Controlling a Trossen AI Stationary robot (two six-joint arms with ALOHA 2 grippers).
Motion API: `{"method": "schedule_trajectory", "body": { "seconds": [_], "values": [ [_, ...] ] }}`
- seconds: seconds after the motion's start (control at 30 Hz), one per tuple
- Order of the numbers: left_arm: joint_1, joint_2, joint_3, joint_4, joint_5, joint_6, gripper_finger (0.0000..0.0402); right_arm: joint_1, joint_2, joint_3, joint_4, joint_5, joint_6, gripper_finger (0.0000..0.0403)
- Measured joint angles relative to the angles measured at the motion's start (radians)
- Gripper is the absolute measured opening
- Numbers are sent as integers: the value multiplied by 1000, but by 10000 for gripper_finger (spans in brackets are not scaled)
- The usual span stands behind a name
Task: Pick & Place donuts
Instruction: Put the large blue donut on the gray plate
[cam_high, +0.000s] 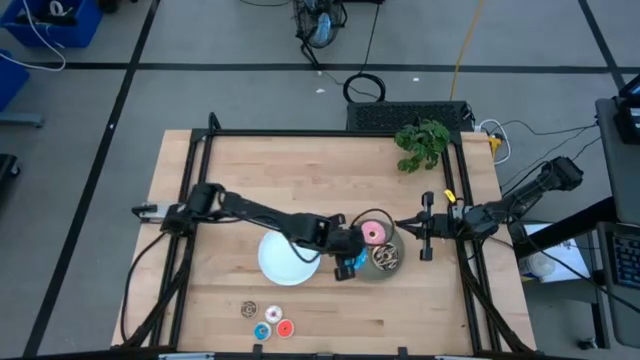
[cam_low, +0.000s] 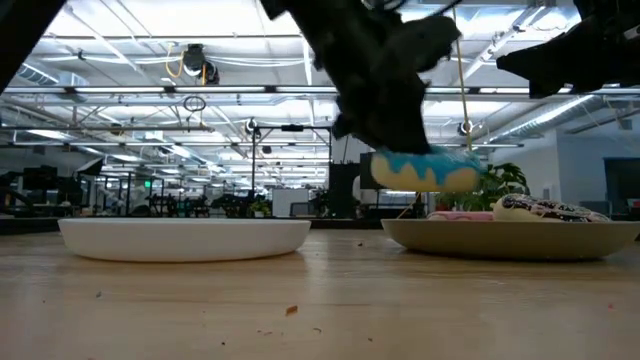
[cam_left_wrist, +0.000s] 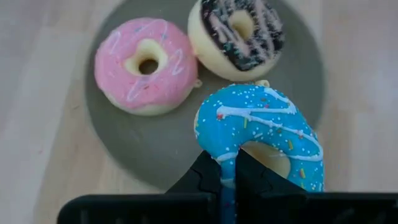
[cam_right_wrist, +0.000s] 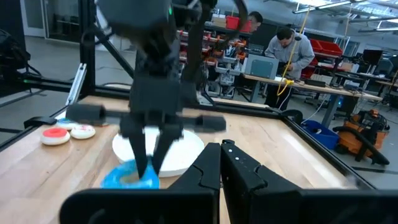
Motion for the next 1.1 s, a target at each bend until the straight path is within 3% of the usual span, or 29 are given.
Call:
{"method": "schedule_trajectory", "body": {
  "seconds": [0.27, 0.6, 0.93, 1.1],
  "values": [
    [39, 159, 136, -28, 102, 16, 18, 0, 0, 0, -7, 0, 0, 0],
    [48, 197, 164, -61, 124, 31, 27, 0, 1, 0, -14, 0, 4, 0],
    [26, 126, 163, -73, 40, 75, 168, 0, 1, 0, -14, 0, 26, 0],
    [20, 105, 163, -67, 22, 70, 213, 0, 1, 0, -14, 0, 26, 0]
  ]
}}
